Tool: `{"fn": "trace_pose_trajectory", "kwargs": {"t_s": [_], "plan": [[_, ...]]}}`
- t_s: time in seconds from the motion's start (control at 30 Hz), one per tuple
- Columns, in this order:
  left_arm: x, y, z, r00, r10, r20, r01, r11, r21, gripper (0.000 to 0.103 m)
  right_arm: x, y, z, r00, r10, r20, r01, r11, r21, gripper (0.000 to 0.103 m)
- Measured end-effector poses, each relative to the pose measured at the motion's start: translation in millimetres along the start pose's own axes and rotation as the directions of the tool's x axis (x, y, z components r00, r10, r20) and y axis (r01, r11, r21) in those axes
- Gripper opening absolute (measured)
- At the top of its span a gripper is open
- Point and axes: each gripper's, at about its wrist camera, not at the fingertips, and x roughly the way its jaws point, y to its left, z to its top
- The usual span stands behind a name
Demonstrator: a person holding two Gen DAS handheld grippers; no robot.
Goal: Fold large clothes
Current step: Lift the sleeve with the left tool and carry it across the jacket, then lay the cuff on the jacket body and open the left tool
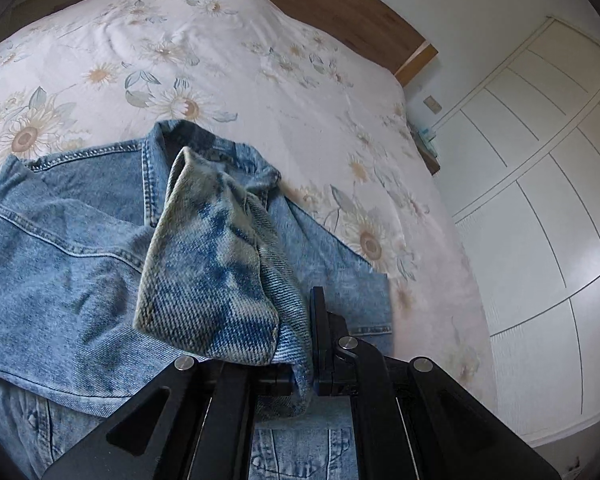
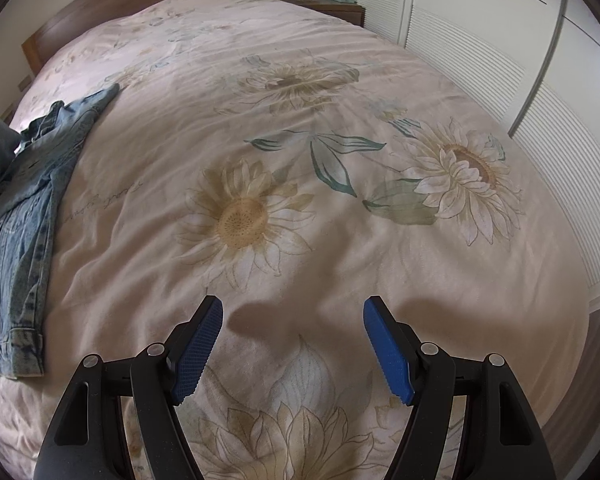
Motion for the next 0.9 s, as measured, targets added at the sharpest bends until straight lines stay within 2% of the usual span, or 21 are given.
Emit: {"fn": "trace_pose_trajectory", "kwargs": {"t_s": [0.2, 0.43, 0.63, 0.7, 0.9], "plan": [[38, -10, -32, 0.991, 0.096, -0.093, -0.088, 0.992, 0.087, 0.003, 5, 2, 0, 1.0, 0.001, -0.008, -0.001, 1.0, -0.006, 0.075], [70, -22, -60, 0.971, 0.186, -0.15, -0.154, 0.967, 0.203, 0.004, 7, 1, 1, 1.0, -0.005, -0.012, 0.005, 1.0, -0.007, 0.075], [89, -35, -71, 0.954, 0.251, -0.164, -0.199, 0.939, 0.279, 0.02, 9, 4, 2, 1.0, -0.005, -0.014, 0.005, 1.0, -0.013, 0.075], [92, -40, -75, 0.952, 0.262, -0.16, -0.205, 0.931, 0.303, 0.035, 9, 4, 2, 1.0, -0.005, -0.015, 0.005, 1.0, -0.011, 0.075], [88, -55, -81, 0.958, 0.244, -0.152, -0.18, 0.922, 0.344, 0.042, 4, 5, 3, 1.0, -0.016, -0.008, 0.016, 1.0, -0.011, 0.075]]}}
